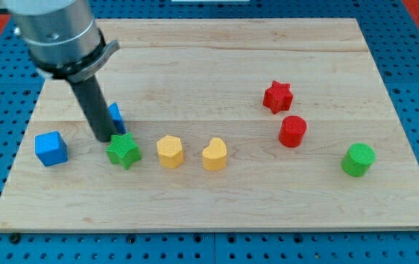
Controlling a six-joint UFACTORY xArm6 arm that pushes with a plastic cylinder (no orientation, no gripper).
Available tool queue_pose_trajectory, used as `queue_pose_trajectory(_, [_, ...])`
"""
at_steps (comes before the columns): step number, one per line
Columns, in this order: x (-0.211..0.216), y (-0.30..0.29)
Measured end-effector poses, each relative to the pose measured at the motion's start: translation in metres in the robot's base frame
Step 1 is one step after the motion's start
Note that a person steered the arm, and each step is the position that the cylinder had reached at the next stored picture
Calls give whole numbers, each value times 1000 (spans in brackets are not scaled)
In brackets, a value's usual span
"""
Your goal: Slide the blue triangle towards the red star
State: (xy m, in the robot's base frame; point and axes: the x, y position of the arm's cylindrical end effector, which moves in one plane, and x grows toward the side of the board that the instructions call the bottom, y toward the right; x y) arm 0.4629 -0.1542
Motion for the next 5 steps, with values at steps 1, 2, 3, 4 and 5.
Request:
queue_pose_trajectory(1, [-38,15])
queue_pose_trajectory(2, [-48,8])
queue_pose_trajectory(3, [-47,-36])
queue_pose_trajectory(4, [-59,-13])
queue_pose_trajectory(5, [-75,51])
